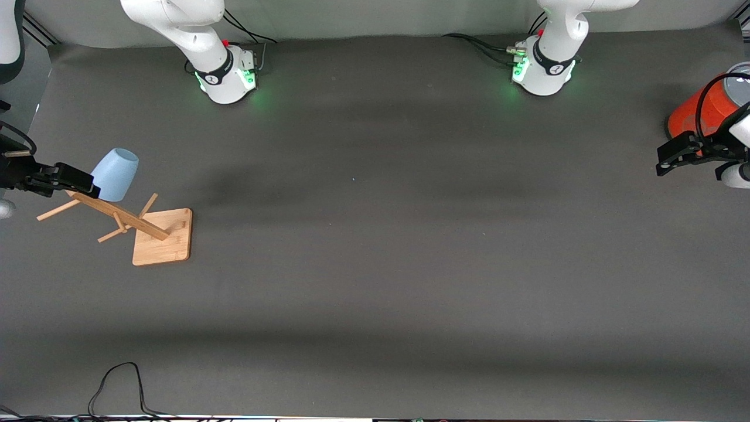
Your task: Rotate and upright cup with both arms
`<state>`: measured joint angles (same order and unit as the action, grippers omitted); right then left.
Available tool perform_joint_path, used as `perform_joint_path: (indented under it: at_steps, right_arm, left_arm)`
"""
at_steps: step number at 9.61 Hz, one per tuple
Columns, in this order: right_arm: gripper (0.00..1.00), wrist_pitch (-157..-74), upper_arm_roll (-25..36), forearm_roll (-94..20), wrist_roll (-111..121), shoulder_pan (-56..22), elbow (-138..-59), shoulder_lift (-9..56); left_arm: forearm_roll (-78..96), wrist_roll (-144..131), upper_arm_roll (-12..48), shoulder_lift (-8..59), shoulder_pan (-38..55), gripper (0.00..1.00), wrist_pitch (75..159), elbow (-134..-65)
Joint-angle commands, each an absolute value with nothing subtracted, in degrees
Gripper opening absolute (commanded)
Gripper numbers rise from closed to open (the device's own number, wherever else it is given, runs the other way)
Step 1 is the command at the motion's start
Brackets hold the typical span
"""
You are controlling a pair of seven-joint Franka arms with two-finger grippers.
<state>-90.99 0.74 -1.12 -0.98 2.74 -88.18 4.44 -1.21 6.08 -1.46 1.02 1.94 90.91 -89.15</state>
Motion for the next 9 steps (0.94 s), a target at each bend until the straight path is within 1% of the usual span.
perform_joint_path:
  at_steps: [1, 3, 6, 7, 8, 9]
  right_arm:
    - [1.00, -91.3, 0.2, 0.7, 0.4, 2.0, -88.7, 3.3]
    - [1.00, -91.2, 0.2, 0.7, 0.3, 2.0, -88.7, 3.3]
    - [1.00, -90.5, 0.2, 0.7, -0.3, 2.0, -88.8, 3.7]
    - [1.00, -90.4, 0.5, 0.7, -0.4, 2.0, -90.4, 3.1]
    - [1.00, -89.8, 1.8, 0.7, 0.1, 2.1, -93.0, 0.3]
    - [1.00, -90.7, 3.8, 0.8, 0.4, 2.1, -98.2, -3.8]
  left_arm:
    - [-0.9, 12.1, -1.8, 1.9, 2.3, 1.00, 86.4, -86.6]
    - [-0.3, 12.0, -2.1, 3.0, 1.6, 1.00, 86.7, -85.0]
    - [1.0, 12.1, -2.2, 4.6, 1.4, 1.00, 86.9, -84.5]
    - [0.9, 12.1, -2.2, 4.8, 1.4, 1.00, 86.9, -84.0]
    - [0.7, 12.1, -2.2, 6.2, 1.4, 1.00, 86.6, -82.4]
    - [0.5, 12.2, -2.2, 8.7, 1.4, 1.00, 85.4, -78.9]
